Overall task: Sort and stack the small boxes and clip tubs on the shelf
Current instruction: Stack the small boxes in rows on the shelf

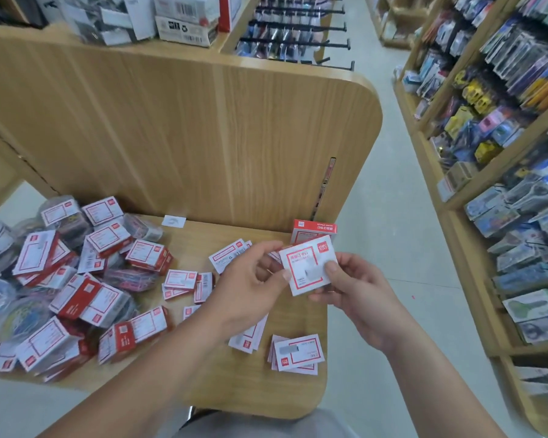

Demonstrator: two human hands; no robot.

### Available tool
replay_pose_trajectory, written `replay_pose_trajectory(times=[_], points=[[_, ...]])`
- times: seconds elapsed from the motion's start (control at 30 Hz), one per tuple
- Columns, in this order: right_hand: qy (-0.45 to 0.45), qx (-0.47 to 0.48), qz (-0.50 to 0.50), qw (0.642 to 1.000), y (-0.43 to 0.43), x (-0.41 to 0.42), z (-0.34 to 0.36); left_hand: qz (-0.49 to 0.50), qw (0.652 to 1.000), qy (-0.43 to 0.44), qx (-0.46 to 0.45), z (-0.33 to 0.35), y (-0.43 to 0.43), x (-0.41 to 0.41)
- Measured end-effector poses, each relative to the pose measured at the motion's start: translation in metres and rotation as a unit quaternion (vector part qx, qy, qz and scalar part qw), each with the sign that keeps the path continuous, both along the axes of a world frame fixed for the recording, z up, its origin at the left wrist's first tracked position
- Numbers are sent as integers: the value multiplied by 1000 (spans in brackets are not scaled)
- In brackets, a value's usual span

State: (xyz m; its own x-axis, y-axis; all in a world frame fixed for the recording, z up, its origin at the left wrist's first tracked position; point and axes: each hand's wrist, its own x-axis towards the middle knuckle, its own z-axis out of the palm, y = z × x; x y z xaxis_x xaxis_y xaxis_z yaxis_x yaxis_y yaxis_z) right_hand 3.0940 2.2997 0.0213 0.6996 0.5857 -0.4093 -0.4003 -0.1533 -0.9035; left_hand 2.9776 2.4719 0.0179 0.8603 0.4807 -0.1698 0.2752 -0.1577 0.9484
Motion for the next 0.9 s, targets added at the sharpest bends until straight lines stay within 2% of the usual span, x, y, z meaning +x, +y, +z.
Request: replay_pose_trajectory(times=[0.07, 0.2, 0.27, 0.47, 0.67, 0.8, 0.9], points=[[-11, -3, 0, 1000, -1, 1, -1, -4, 1000, 4, 2, 2, 1, 2], [-156, -93, 59, 982, -9, 2, 1, -50, 996, 46, 55, -2, 2, -1], [-195, -125, 87, 969, -11, 1, 1, -63, 994, 60, 68, -6, 0, -1], [-235, -168, 68, 955, -15, 4, 2, -71, 995, 44, 59, -5, -6, 7], [-233, -158, 43, 959, -20, 5, 4, -78, 996, 29, 45, -5, -2, 14], [-235, -150, -14, 960, -27, 3, 3, 8, 987, -3, 159, -13, 15, 29], [-232, -164, -52, 957, -32, 4, 5, -23, 956, -42, 289, -21, 29, 50]])
